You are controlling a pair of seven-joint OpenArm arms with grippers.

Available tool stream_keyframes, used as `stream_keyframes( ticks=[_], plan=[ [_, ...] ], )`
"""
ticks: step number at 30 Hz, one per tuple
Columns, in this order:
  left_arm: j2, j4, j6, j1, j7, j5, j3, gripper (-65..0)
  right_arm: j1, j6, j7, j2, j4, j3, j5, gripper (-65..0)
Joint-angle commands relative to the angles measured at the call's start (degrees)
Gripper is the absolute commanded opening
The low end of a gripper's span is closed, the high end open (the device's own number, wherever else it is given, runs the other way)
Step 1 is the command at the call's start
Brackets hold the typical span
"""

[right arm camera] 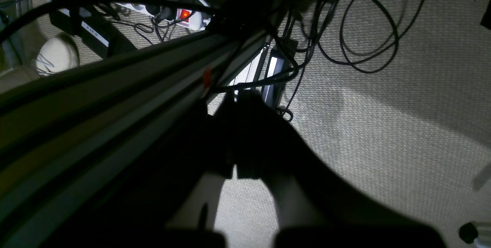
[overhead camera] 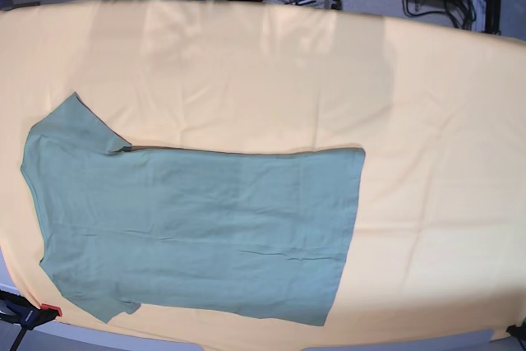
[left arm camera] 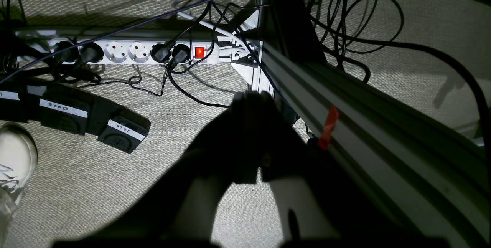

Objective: Fold the T-shirt properly

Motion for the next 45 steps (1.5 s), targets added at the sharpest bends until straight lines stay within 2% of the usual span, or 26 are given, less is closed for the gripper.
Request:
stream_keyframes(
  ticks=[1,7,11,19,25,31,35,37,41,45],
  plan=[
    [0.13,0.35,-0.46,-0.2,-0.61,-0.33,-0.04,-65.0,0.15,-0.02,0.63,0.17,0.44,0.15,0.28,-65.0],
    [0.11,0.35,-0.46,-0.17,-0.5,-0.31,-0.04,-65.0,0.15,-4.37,0.57,0.17,0.52,0.15,0.28,-65.0],
    [-0.02,0.35,-0.46,-0.17,-0.57,-0.33,-0.04,-65.0,0.15,-6.6,-1.57,0.17,0.52,0.15,0.26,-65.0],
    [-0.02,0.35,-0.46,-0.17,-0.55,-0.31,-0.04,-65.0,0.15,-6.75,-1.53,0.2,0.52,0.15,-0.02,-65.0],
    [-0.35,0.37,-0.48,-0.2,4.57,-0.31,-0.04,-65.0,0.13,-6.71,-2.6,0.31,0.52,0.15,-9.18,-65.0],
    [-1.99,2.19,-0.5,0.33,11.04,-0.26,-0.04,-65.0,-0.76,-4.5,-5.46,0.83,0.81,0.15,-10.14,-65.0],
    [-3.26,5.29,-1.66,2.23,12.74,-0.31,-0.04,-65.0,-4.24,-3.8,-7.72,1.44,5.16,0.15,-10.16,-65.0],
    [-4.04,7.78,-1.81,4.09,12.74,-0.31,-0.04,-65.0,-6.45,-0.96,-9.25,1.64,8.61,0.15,-10.16,-65.0],
    [-5.77,13.79,-1.84,8.35,14.73,-0.35,1.57,-65.0,-11.21,7.08,-12.57,2.25,16.41,0.15,-9.75,-65.0],
    [-8.13,21.51,-1.84,12.76,15.78,-0.33,6.75,-65.0,-16.37,9.94,-13.51,2.56,23.34,0.15,-9.75,-65.0]
  ],
)
